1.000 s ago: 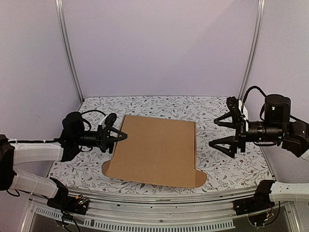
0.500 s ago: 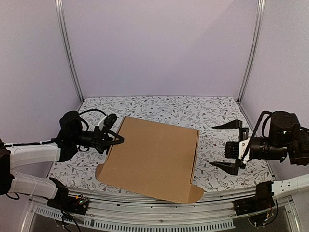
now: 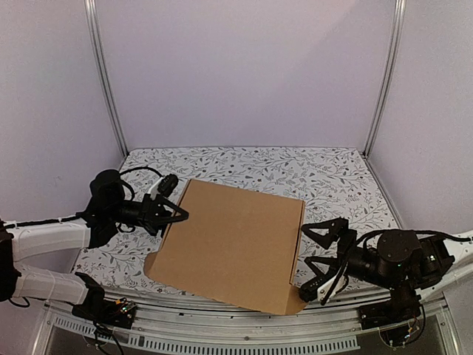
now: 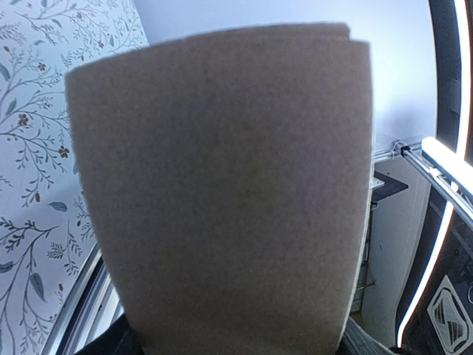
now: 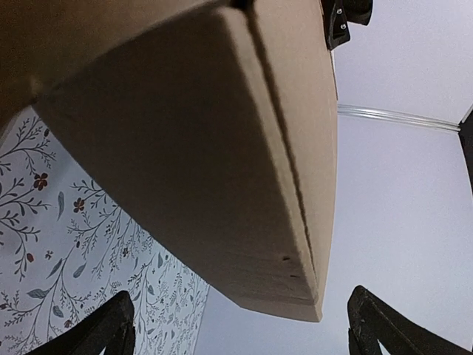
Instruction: Fold the paper box
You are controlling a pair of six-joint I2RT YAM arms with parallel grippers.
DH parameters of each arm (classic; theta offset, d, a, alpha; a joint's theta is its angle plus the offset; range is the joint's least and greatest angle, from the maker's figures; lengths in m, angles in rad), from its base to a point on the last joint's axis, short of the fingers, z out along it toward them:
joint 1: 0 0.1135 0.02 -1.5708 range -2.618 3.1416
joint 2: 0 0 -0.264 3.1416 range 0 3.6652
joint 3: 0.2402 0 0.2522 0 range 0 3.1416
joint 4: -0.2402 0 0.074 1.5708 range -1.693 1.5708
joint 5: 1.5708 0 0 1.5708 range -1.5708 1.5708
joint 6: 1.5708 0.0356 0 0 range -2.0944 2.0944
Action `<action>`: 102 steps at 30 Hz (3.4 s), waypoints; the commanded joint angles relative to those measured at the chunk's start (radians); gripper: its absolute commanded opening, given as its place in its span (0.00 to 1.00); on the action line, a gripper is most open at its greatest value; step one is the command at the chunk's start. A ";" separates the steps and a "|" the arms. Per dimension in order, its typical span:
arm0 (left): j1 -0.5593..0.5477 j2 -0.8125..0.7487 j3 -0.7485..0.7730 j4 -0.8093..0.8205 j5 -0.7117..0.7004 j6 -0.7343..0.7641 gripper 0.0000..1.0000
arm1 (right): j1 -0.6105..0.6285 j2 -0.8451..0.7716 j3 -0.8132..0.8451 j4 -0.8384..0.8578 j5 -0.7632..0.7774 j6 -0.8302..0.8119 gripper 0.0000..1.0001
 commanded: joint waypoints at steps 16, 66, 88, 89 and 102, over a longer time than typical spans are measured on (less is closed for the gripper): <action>0.011 -0.045 0.005 -0.006 0.053 0.027 0.43 | 0.052 0.189 -0.060 0.476 0.124 -0.258 0.99; -0.063 -0.131 0.006 -0.106 0.140 0.136 0.41 | 0.273 0.179 -0.010 0.333 0.143 -0.392 0.99; -0.064 -0.110 0.021 -0.189 0.115 0.191 0.62 | 0.307 0.216 -0.018 0.466 0.186 -0.403 0.55; -0.063 -0.111 0.027 -0.210 0.111 0.205 0.66 | 0.306 0.218 -0.019 0.469 0.192 -0.400 0.53; -0.059 -0.223 0.164 -0.590 -0.068 0.449 0.99 | 0.315 0.153 0.047 0.276 0.246 -0.121 0.45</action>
